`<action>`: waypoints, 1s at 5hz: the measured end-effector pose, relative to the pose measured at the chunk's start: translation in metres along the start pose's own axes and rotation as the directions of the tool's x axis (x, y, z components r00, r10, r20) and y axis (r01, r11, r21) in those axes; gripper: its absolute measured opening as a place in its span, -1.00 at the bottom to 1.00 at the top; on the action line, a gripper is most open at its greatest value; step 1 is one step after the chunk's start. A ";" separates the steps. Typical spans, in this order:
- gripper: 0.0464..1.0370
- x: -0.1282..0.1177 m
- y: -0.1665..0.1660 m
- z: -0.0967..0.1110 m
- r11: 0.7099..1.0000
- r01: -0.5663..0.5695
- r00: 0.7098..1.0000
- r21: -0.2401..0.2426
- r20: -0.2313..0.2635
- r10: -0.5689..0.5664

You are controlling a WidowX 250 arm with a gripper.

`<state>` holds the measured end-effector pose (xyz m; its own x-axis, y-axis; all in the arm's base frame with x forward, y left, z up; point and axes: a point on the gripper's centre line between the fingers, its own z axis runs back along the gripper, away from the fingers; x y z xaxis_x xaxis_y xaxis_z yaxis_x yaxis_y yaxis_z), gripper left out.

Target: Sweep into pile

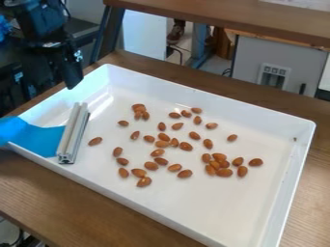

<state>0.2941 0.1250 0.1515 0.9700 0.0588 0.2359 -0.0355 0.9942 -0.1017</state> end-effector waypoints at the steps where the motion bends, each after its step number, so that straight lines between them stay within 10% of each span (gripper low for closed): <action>1: 0.92 -0.002 0.001 -0.008 1.000 -0.012 1.000 -0.010 -0.023 0.011; 5: 0.92 -0.016 0.012 -0.057 0.942 -0.336 0.942 -0.005 -0.007 0.336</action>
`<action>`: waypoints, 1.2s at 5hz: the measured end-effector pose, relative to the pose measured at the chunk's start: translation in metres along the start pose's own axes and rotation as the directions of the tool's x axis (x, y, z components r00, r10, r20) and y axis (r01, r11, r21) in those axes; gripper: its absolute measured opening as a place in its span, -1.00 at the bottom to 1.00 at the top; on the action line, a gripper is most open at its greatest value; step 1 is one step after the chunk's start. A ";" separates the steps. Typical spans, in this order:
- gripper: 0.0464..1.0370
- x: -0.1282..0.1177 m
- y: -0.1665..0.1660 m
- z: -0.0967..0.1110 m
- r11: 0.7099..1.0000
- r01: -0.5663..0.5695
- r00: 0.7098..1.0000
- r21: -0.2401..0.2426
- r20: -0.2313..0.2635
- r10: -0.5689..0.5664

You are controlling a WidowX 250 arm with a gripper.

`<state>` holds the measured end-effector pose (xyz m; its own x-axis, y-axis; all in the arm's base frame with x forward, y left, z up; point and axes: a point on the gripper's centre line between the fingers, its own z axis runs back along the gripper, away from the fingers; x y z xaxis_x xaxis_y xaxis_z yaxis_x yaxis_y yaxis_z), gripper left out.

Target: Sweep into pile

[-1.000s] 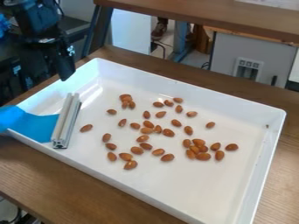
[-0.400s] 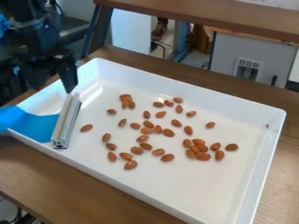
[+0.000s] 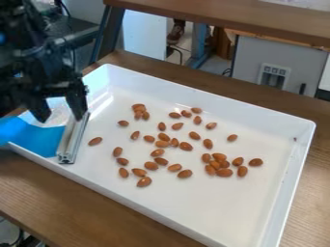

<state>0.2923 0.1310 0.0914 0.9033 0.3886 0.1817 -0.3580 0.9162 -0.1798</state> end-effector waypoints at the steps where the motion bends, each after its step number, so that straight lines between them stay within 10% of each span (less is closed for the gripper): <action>1: 0.92 -0.008 -0.006 -0.003 0.994 -0.079 0.996 -0.076 0.026 0.081; 5: 0.87 -0.016 -0.018 -0.019 0.996 -0.091 0.995 -0.014 0.026 0.091; 6: 0.31 -0.018 -0.016 -0.022 0.994 -0.112 0.994 0.005 0.011 0.112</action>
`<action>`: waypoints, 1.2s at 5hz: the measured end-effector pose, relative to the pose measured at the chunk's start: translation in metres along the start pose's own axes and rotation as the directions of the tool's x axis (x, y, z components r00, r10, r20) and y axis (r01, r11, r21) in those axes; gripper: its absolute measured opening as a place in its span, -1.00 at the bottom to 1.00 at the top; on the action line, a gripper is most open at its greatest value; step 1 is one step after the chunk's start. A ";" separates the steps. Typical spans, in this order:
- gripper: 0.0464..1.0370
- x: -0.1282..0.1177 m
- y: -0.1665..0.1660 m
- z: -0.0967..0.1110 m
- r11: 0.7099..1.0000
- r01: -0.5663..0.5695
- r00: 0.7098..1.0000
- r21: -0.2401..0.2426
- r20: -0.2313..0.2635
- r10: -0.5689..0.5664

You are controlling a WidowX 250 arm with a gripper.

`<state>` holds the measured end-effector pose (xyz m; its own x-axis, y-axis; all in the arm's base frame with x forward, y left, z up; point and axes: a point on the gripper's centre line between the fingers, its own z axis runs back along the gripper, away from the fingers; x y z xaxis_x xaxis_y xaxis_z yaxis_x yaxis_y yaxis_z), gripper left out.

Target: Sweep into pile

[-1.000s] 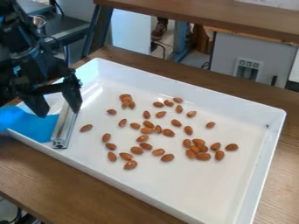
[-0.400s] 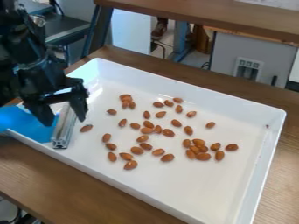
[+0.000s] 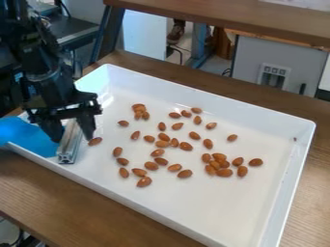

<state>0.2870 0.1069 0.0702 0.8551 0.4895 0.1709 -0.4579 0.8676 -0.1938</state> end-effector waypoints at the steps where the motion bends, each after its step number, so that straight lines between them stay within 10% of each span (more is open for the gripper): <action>1: -0.30 -0.002 0.001 -0.002 0.999 -0.016 1.000 0.028 -0.018 0.016; 6: -0.39 -0.038 -0.100 -0.020 0.995 0.080 0.995 -0.055 -0.054 -0.083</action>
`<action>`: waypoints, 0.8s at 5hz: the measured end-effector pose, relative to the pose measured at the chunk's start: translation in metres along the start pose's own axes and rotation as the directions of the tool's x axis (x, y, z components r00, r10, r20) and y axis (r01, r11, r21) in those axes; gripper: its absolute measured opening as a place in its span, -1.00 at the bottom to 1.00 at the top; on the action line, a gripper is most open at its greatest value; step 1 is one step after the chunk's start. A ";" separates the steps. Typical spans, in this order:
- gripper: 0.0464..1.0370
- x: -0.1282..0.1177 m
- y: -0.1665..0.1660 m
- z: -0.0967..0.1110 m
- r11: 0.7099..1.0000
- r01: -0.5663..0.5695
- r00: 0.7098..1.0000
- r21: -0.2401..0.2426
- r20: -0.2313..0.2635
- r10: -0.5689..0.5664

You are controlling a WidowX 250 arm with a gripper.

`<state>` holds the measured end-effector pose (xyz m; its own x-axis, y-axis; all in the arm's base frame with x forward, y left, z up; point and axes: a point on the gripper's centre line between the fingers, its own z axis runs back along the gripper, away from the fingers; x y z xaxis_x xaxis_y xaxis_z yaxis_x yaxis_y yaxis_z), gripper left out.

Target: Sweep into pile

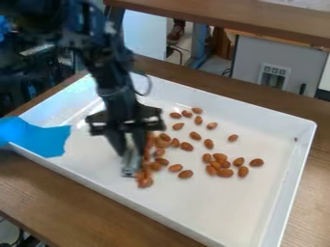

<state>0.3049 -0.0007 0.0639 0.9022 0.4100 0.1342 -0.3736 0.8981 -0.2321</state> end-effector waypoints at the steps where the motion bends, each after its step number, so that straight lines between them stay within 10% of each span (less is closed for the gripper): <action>1: -0.39 -0.002 -0.032 -0.007 1.000 -0.013 1.000 -0.013 0.017 0.013; 4: -0.40 -0.006 -0.153 -0.026 0.989 -0.107 0.994 -0.098 -0.032 0.104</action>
<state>0.3622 -0.1451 0.0732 0.8649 0.4959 0.0781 -0.4449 0.8292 -0.3384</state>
